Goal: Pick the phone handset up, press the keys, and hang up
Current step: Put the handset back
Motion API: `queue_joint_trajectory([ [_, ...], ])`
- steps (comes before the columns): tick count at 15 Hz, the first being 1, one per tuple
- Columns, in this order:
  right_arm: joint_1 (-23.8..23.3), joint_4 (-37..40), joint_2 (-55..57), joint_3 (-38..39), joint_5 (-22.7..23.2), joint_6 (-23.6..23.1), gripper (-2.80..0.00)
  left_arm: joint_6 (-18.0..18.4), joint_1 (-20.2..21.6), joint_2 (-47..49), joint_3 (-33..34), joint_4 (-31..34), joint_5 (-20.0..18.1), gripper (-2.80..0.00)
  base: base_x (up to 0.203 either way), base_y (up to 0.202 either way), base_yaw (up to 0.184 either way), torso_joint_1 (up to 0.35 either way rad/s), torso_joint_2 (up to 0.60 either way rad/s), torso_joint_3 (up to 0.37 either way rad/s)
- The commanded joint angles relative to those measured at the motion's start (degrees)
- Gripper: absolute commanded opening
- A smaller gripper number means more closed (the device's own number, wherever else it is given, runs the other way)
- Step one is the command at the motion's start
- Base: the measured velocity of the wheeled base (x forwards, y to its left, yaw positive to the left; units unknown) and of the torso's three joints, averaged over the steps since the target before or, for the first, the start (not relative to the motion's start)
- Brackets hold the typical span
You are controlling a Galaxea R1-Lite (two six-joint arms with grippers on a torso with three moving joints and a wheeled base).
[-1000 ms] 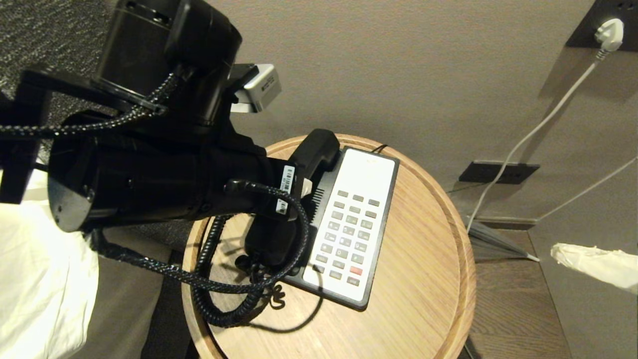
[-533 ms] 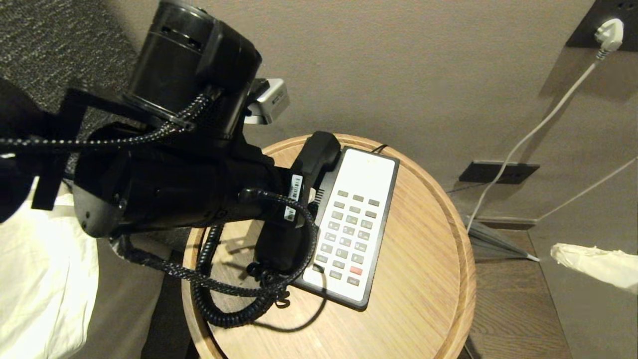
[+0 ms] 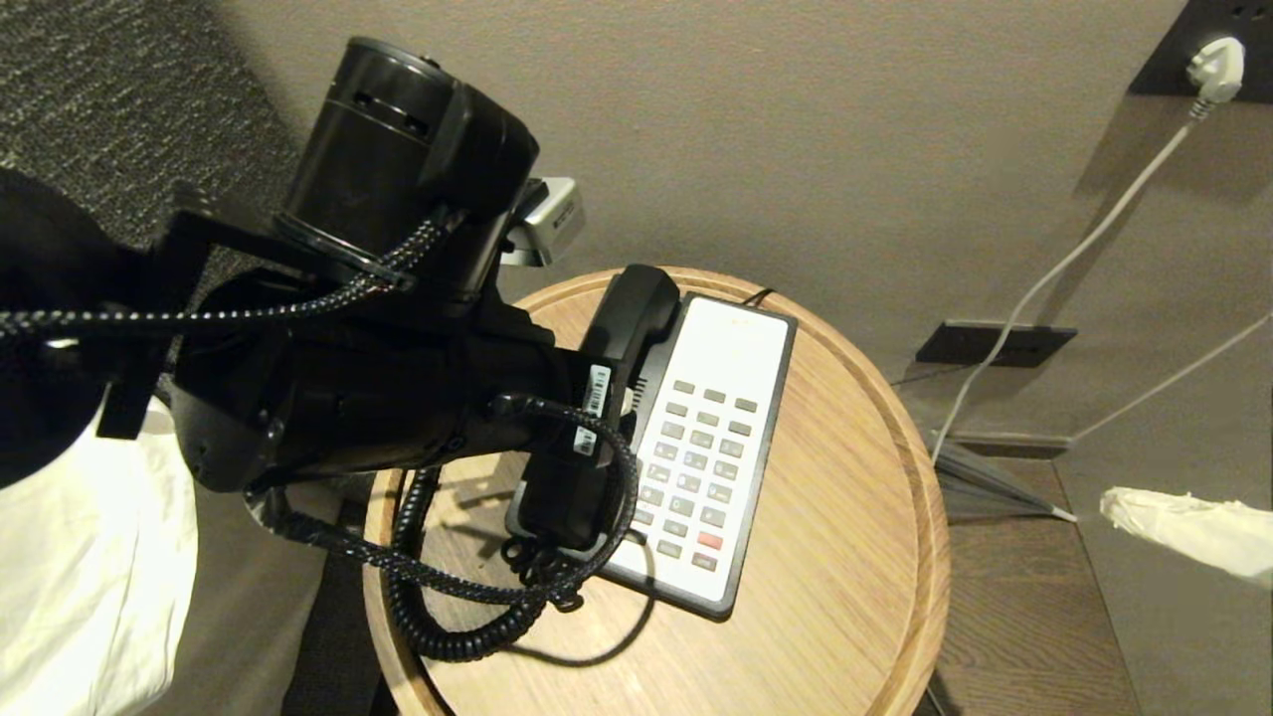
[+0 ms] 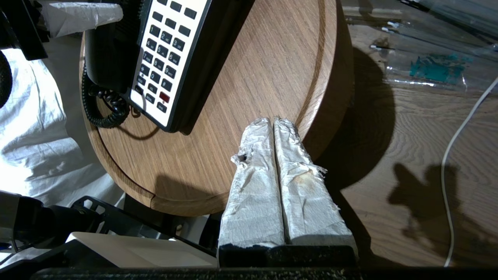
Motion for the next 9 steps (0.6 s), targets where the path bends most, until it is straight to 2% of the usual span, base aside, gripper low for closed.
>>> queue_joint_trajectory([
  [1,0.0,0.1,-0.3,0.2,-0.1,0.1,-2.8,-0.1,0.0,0.7,-0.1,0.1,0.1,-2.8,0.0,0.0,0.0,0.0,0.0,0.0],
  [5,0.0,0.1,-0.3,0.2,-0.1,0.2,-2.8,-0.1,0.0,0.8,-0.2,0.0,0.1,-2.8,0.0,0.0,0.0,0.0,0.0,0.0],
  [6,0.0,0.2,-0.3,0.2,0.0,0.2,-2.8,-0.3,0.0,0.9,-0.7,0.0,0.1,0.0,0.0,0.0,0.0,0.0,0.0,0.0],
  [9,0.0,0.1,-0.3,0.5,0.0,0.2,-2.8,0.2,0.0,0.5,-0.9,0.1,0.2,0.0,0.0,0.0,0.0,0.0,0.0,0.0],
])
